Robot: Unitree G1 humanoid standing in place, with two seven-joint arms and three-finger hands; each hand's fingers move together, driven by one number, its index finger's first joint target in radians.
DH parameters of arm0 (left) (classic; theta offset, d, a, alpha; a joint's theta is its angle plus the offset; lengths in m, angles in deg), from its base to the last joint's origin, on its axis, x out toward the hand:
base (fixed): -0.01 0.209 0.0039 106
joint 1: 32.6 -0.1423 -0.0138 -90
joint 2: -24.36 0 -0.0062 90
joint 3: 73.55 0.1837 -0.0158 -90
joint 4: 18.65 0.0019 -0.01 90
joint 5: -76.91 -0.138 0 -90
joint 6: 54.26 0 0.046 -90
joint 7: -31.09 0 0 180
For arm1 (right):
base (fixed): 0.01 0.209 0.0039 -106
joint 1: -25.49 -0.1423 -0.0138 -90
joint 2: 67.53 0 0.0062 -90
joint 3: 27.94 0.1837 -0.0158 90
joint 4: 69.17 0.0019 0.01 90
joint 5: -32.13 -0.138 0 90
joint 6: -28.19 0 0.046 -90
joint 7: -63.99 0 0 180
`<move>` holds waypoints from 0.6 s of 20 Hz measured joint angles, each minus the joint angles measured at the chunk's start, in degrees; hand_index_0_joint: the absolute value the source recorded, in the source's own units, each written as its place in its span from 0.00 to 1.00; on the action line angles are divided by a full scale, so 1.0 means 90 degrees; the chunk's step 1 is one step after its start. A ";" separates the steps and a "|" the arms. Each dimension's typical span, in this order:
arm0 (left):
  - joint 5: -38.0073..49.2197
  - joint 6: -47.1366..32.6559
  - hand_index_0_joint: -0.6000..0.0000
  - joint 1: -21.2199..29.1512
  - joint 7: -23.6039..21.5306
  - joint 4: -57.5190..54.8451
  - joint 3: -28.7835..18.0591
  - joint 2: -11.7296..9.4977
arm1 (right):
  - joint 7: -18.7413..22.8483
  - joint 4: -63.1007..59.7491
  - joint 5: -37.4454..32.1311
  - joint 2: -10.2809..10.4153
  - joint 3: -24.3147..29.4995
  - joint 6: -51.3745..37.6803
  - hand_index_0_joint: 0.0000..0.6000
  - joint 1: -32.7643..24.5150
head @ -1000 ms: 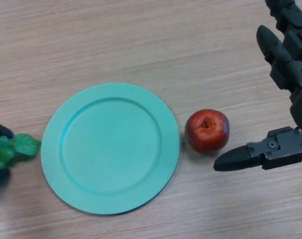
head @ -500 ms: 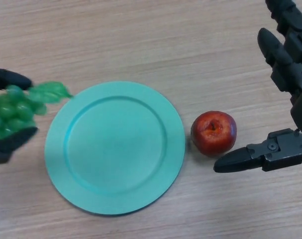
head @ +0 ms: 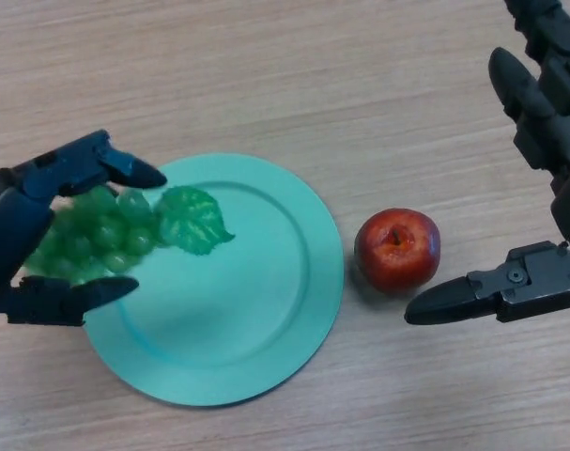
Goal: Pick up the green grapes and place it on the plate
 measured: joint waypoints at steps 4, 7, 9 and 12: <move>0.0182 0.0100 1.00 0.0009 -0.0010 -0.0191 -0.0032 0.0087 | 0.0013 0.0000 0.0006 -0.0003 -0.0056 0.0000 0.00 -0.0004; 0.1657 0.1426 1.00 0.0175 -0.0407 -0.0871 -0.0261 0.0239 | 0.0003 0.0000 0.0003 -0.0002 -0.0109 0.0000 0.00 -0.0008; 0.3076 0.2067 1.00 0.0358 -0.0919 -0.1175 -0.0717 0.0231 | 0.0004 0.0000 0.0005 -0.0002 -0.0110 0.0000 0.00 -0.0008; 0.5185 0.2848 1.00 0.0207 -0.1898 -0.1135 -0.1089 0.0239 | 0.0005 0.0000 0.0124 0.0010 -0.0287 0.0001 0.00 -0.0127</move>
